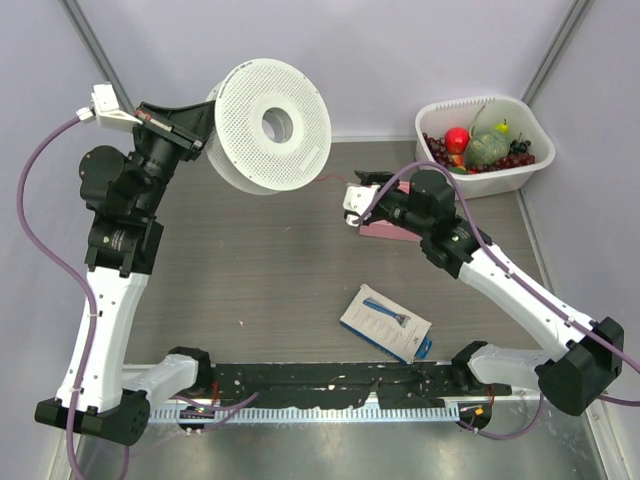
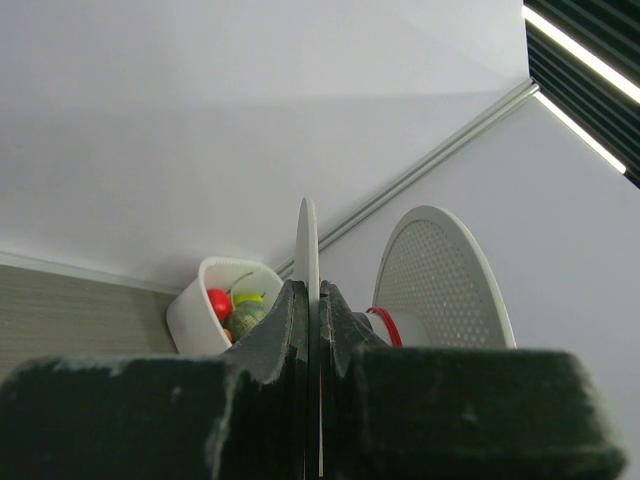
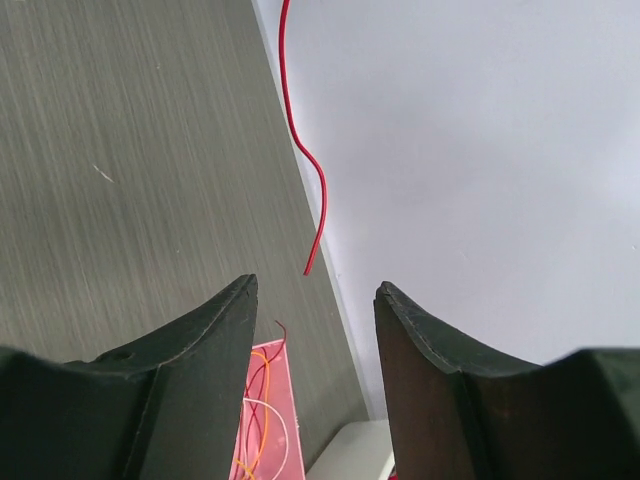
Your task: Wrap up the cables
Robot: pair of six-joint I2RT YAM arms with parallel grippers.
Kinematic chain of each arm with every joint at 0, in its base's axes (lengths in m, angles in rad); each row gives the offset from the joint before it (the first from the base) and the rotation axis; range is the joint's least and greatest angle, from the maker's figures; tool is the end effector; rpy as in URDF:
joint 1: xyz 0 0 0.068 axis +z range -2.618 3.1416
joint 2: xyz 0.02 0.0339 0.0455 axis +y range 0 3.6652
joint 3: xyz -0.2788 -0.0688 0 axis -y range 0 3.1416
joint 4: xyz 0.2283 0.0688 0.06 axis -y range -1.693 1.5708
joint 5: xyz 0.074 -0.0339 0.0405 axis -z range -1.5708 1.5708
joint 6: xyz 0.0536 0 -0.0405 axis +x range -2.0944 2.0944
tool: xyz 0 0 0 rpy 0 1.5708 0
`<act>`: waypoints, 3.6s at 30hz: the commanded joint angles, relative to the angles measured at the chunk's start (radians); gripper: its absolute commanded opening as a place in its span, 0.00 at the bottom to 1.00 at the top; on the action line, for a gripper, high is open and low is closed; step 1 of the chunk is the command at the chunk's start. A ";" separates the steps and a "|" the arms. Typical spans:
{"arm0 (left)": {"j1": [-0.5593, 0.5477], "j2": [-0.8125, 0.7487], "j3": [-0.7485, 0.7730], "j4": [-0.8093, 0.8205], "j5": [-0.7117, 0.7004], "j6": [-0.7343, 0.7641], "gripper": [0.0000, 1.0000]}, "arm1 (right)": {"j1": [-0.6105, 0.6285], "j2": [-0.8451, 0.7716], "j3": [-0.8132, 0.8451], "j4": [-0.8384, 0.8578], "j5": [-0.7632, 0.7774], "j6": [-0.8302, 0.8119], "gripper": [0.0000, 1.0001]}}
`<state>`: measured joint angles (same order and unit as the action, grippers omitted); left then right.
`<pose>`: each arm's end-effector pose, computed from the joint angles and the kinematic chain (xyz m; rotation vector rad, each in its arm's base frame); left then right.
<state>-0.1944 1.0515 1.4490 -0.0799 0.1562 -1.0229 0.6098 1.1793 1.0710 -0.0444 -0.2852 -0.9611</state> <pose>0.1843 -0.0448 0.5389 -0.4053 1.2805 -1.1404 0.2136 0.1676 0.3871 -1.3537 1.0567 -0.0146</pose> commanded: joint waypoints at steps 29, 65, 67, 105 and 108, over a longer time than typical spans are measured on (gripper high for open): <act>0.004 -0.038 -0.015 0.083 -0.004 -0.011 0.00 | 0.068 0.134 0.115 0.097 0.119 -0.004 0.31; 0.004 -0.028 -0.016 0.083 0.009 -0.031 0.00 | 0.070 0.184 0.147 0.080 0.123 -0.018 0.17; 0.004 -0.027 -0.018 0.083 0.008 -0.032 0.00 | 0.070 0.187 0.147 0.080 0.123 -0.016 0.14; -0.120 0.038 -0.111 -0.126 -0.224 0.236 0.00 | 0.487 0.138 0.360 -0.419 0.119 0.245 0.01; -0.154 0.035 -0.147 -0.144 -0.248 0.268 0.00 | 0.536 0.177 0.420 -0.420 0.213 0.217 0.01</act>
<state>-0.3115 1.1080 1.3270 -0.2687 -0.0330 -0.7963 1.0946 1.3289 1.3949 -0.4511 -0.2092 -0.7414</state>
